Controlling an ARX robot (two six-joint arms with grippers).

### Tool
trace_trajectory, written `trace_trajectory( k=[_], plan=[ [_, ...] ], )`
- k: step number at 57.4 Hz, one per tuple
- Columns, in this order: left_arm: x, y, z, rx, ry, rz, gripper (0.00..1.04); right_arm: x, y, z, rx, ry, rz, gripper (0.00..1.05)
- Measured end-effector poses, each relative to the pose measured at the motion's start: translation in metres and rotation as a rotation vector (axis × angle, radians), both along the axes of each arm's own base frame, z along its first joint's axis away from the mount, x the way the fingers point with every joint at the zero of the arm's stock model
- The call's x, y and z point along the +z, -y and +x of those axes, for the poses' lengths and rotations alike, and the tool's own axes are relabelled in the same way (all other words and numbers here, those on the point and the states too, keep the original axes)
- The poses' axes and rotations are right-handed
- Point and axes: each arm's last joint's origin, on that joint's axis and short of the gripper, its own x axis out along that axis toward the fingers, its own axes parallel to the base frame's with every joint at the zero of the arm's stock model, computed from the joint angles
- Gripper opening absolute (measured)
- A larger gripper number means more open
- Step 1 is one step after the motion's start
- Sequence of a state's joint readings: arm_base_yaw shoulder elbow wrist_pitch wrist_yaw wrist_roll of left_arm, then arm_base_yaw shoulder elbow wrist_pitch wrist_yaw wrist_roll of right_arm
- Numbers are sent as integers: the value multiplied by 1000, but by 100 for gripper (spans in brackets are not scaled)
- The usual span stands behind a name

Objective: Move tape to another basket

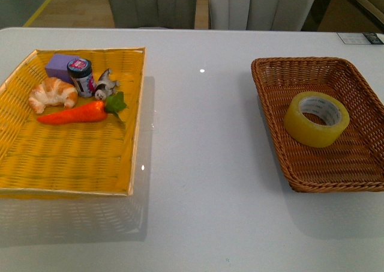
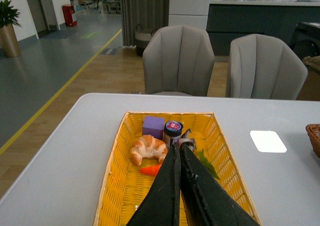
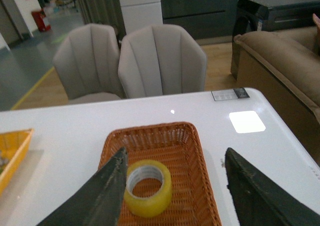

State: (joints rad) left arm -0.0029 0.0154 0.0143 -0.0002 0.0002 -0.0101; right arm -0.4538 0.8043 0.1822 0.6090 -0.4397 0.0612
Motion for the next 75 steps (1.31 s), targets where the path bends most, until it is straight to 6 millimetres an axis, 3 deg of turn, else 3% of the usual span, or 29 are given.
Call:
trace_trajectory(
  k=[15,44,75],
  plan=[
    [0,0,0,0,0,0,2,-15,-30,-16,0,-2,-55,1],
    [0,0,0,0,0,0,2,-24,-60,-34,14,36,-62,2],
    [0,0,0,0,0,0,2,-26,-61,-48,11,22,-61,2]
  ],
)
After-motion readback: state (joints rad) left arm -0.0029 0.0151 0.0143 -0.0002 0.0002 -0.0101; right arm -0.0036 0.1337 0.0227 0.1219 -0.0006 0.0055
